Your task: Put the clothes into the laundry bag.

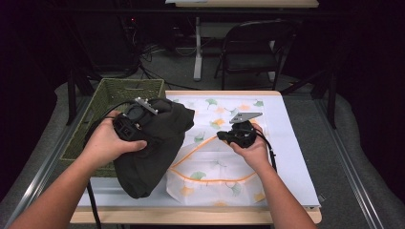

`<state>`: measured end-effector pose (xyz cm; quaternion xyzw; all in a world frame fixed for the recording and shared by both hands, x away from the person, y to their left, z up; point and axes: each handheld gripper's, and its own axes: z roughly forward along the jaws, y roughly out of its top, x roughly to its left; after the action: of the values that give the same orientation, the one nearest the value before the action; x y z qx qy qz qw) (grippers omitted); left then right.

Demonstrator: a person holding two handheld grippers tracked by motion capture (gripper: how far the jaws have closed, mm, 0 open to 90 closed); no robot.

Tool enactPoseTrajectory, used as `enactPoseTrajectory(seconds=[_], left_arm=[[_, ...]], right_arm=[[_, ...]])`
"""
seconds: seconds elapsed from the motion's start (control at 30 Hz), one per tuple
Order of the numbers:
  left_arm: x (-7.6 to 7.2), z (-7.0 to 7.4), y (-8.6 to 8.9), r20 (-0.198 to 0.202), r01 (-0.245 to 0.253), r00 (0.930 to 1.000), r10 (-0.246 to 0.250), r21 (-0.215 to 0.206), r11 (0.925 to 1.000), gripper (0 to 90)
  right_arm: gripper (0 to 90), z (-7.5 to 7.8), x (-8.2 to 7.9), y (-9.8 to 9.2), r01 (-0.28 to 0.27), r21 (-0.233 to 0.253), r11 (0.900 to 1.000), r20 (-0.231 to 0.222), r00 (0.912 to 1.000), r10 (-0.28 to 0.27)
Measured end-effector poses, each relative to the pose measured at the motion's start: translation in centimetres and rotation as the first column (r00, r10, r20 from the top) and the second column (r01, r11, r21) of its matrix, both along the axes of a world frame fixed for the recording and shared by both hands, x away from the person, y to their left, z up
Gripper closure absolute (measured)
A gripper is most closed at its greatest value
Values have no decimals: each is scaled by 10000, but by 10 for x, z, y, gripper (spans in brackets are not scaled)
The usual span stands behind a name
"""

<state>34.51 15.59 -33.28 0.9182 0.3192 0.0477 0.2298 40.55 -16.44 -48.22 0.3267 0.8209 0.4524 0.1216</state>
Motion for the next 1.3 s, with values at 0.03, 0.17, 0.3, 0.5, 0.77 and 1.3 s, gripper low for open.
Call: enactPoseTrajectory(seconds=[0.03,0.17,0.3,0.5,0.77,1.3], left_arm=[[0,0,0,-19,12,10000,-12,-40,10000,612],[-1,0,-3,-11,55,10000,-56,-90,9999,612],[-2,-1,-6,-36,132,9999,-133,-93,9999,612],[-2,-1,-6,-36,132,9999,-133,-93,9999,612],[-5,-2,-15,7,325,9995,-325,-39,9995,612],[-16,3,-28,69,977,9952,-976,-169,9951,611]], right_arm=[[889,0,0,0,9,-5,10000,-1,10000,-9],[889,0,0,-1,-2,1,10000,-5,10000,2],[889,0,0,-1,10,23,10000,-50,10000,-10],[889,0,0,-1,4,18,10000,-44,10000,-4],[889,-1,1,-1,12,40,10000,-56,10000,-11],[889,-1,1,-2,27,44,10000,-77,10000,-27]])
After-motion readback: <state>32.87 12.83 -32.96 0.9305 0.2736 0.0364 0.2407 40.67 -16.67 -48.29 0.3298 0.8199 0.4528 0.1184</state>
